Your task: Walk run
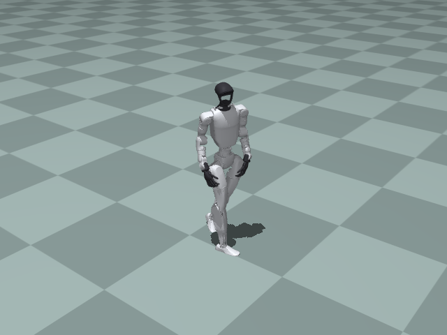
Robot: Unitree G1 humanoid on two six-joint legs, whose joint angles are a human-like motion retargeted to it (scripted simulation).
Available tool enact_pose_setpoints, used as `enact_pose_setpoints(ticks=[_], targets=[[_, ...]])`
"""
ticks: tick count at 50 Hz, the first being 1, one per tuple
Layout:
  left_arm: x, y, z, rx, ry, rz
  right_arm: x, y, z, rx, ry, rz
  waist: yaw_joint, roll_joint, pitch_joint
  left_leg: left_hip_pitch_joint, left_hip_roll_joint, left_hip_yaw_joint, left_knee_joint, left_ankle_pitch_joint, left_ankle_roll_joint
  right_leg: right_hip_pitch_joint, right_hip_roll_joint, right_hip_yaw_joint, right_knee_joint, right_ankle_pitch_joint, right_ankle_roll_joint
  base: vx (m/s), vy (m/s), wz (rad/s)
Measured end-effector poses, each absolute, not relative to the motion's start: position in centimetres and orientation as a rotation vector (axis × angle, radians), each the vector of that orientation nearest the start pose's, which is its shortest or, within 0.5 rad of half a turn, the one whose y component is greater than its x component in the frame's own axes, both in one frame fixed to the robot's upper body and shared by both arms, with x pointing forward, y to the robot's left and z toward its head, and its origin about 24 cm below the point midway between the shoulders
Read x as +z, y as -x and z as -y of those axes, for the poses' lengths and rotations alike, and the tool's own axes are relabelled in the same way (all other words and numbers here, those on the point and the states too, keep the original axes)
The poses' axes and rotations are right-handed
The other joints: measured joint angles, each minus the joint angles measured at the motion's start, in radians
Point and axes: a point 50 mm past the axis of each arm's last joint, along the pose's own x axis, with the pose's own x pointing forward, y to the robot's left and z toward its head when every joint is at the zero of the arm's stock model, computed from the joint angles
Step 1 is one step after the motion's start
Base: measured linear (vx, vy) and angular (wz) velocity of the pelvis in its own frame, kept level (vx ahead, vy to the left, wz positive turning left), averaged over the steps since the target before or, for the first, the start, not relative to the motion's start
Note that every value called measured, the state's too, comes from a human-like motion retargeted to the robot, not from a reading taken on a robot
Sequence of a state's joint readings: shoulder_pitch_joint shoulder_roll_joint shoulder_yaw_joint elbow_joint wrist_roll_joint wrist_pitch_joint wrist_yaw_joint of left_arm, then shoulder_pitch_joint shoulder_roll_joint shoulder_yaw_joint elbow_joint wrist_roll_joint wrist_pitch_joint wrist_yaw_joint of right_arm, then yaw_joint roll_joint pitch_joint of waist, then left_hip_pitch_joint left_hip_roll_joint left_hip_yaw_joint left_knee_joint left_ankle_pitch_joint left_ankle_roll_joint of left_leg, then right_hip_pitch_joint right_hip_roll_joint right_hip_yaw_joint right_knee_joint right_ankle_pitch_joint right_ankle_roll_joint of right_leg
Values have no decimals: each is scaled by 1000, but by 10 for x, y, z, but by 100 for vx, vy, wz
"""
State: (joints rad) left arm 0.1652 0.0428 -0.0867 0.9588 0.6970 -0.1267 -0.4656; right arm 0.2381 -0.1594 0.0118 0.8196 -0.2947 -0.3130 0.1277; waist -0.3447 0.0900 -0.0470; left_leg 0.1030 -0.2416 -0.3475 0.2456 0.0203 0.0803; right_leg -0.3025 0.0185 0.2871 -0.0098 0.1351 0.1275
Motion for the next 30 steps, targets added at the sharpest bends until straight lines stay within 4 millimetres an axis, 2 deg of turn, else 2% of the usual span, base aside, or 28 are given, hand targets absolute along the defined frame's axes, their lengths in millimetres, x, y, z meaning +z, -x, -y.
enact_pose_setpoints(ticks=[2,5,7,8,10,12,13,15,18,20,22,25,30], targets=[[-162,-70,-130,-902,-423,-1107,-137,-93,194,240,299,-813,27,18,-20,-39,14,45,105,150,-106,24,-20,-67,28,-44,-15,82,-13,149],[-161,-75,-120,-950,-448,-1080,-138,-87,212,261,333,-896,25,17,-45,-149,45,213,306,305,-342,73,-98,-149,45,-93,-46,73,18,224],[-156,-87,-121,-960,-497,-1016,-137,-88,223,290,413,-919,-7,-5,-66,-240,84,405,439,366,-342,84,-185,-291,54,-112,-34,58,6,259],[-155,-89,-125,-963,-536,-993,-138,-85,223,324,438,-934,-7,-12,-77,-276,118,408,495,344,-342,104,-157,-290,48,-128,-65,56,-48,180],[-152,-91,-135,-952,-644,-957,-141,-75,222,384,457,-979,22,-17,-79,-335,157,409,587,249,-308,145,-116,-336,39,-146,-101,58,-52,106],[-150,-91,-141,-902,-700,-925,-144,-66,222,416,452,-1022,81,-44,-78,-385,160,488,578,199,-236,179,-121,-365,33,-159,-111,52,-20,52],[-150,-91,-141,-869,-700,-909,-145,-62,221,423,445,-1036,110,-57,-76,-413,160,519,562,163,-205,193,-121,-377,31,-166,-115,48,-12,46],[-149,-89,-138,-800,-659,-883,-147,-55,218,422,433,-1050,160,-66,-75,-468,164,552,503,98,-180,219,-107,-395,28,-187,-126,47,-9,71],[-148,-84,-131,-722,-585,-865,-149,-46,216,406,410,-1061,194,-56,-72,-526,195,614,357,22,-66,261,-85,-479,25,-222,-143,47,-5,120],[-148,-83,-128,-688,-560,-852,-151,-40,214,415,393,-1079,218,-50,-66,-550,215,680,225,20,-2,292,-66,-525,25,-243,-156,52,-5,97],[-147,-84,-127,-675,-547,-847,-152,-36,212,435,376,-1102,235,-42,-63,-557,221,756,90,14,30,322,-44,-571,24,-262,-165,54,-6,96],[-148,-84,-126,-703,-560,-863,-154,-36,212,469,367,-1128,237,-34,-62,-568,179,820,-82,-3,62,370,-12,-650,14,-287,-164,46,-10,120],[-152,-80,-128,-751,-586,-919,-155,-35,210,525,400,-1154,213,-50,-89,-546,129,981,-210,-38,121,428,8,-767,25,-299,-125,61,-13,106]])
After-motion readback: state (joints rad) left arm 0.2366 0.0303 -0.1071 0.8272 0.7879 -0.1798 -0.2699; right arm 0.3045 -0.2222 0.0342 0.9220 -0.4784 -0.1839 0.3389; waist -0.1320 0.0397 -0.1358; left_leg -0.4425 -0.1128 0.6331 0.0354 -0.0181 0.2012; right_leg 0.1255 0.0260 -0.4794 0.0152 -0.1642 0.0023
